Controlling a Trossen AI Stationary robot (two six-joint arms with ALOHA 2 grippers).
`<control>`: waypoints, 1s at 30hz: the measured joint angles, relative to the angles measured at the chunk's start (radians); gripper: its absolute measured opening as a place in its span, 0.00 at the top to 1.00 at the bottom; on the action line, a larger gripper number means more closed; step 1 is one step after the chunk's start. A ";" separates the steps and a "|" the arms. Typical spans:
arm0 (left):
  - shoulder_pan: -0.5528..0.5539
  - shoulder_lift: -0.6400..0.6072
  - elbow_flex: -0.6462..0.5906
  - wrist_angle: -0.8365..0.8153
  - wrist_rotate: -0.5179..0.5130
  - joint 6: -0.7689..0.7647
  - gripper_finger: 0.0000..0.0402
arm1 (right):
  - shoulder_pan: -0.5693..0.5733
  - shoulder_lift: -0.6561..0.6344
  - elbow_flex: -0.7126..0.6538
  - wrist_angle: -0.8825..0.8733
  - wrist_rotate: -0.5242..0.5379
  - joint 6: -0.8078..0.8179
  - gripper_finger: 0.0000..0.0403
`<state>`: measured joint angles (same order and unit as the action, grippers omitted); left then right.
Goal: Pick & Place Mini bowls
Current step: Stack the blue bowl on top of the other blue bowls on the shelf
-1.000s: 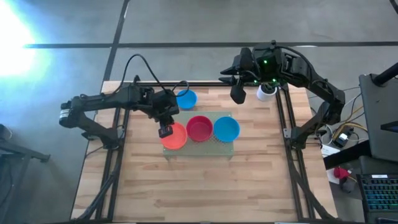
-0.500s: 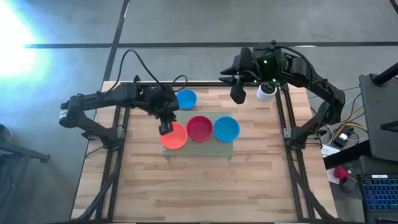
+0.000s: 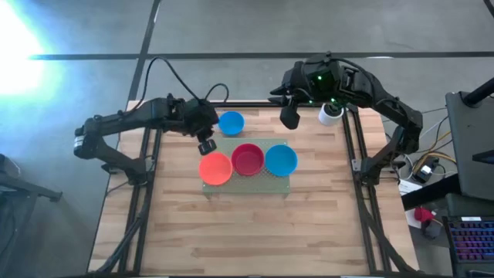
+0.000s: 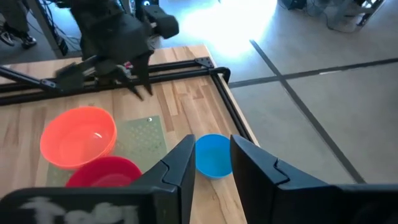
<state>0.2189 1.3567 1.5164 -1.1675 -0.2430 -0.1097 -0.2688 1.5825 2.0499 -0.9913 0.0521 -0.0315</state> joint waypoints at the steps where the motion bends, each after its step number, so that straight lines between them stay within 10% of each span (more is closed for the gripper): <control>1: 0.020 0.000 -0.003 -0.015 -0.008 0.000 0.83 | -0.001 0.001 0.000 0.000 0.000 0.004 0.77; 11: 0.291 -0.003 -0.163 0.058 0.011 0.089 0.83 | -0.001 0.000 0.000 0.000 0.001 0.033 0.79; 30: 0.637 0.010 -0.614 0.748 0.482 0.115 0.83 | 0.000 0.000 0.000 0.003 0.003 0.134 0.81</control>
<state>0.8555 1.3662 0.9021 -0.4196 0.2387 0.0050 -0.2691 1.5829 2.0495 -0.9878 0.0547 0.1020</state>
